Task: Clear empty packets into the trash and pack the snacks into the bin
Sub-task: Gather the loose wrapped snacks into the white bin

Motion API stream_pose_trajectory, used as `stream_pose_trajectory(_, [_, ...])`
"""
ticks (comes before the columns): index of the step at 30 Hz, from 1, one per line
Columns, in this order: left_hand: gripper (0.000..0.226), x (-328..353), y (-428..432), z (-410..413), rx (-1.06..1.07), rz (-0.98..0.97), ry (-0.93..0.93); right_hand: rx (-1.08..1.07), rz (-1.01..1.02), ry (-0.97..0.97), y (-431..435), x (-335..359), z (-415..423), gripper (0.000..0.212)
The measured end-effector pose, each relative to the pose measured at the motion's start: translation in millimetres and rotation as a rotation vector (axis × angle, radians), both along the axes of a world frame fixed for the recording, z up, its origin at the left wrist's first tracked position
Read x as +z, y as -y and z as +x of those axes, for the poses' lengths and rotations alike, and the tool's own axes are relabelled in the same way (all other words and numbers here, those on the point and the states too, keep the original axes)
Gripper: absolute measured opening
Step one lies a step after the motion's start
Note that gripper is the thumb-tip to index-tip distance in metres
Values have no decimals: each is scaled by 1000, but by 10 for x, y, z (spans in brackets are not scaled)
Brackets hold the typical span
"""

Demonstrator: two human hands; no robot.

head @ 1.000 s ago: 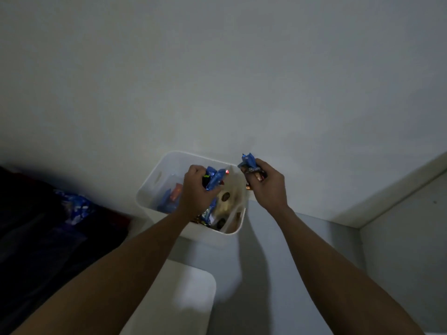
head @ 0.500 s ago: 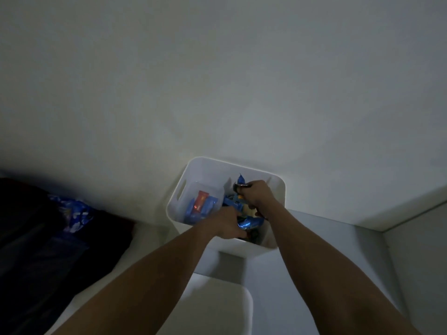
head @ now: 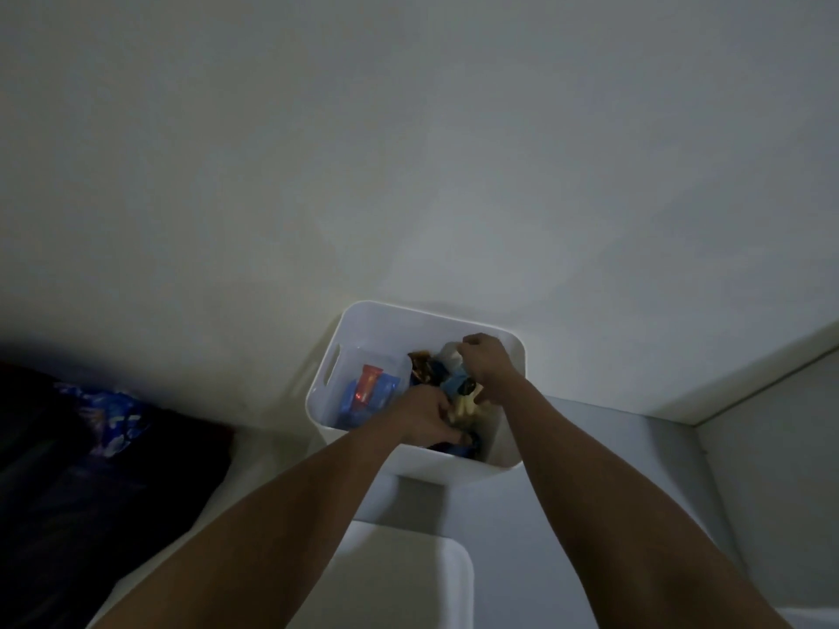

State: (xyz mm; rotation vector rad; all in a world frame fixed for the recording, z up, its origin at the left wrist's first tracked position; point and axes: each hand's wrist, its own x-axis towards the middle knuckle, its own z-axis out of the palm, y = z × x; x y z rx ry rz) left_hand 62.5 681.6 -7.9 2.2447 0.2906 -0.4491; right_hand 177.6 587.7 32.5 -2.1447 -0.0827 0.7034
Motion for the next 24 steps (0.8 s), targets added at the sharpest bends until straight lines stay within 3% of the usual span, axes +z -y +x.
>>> stream_pose_trajectory(8, [31,264,-104,-196,95,185,138,-51,19,198,275,185,-295,37])
stream_pose_trajectory(13, [49,426,-84,-485,259,247,291,-5,1,449,551,312,-792,39])
stream_pose_trajectory(16, [47,397,-49,-712,327,224,394,-42,51,553,744,256,-1133,39])
stream_pose_trajectory(21, [41,328,117,-1247,430,231,548,-153,147,576,1053,32,-1658,39])
stream_pose_trajectory(24, [39,245,213,-1609,457,285,545,-206,161,547,1246,-166,-2009,38])
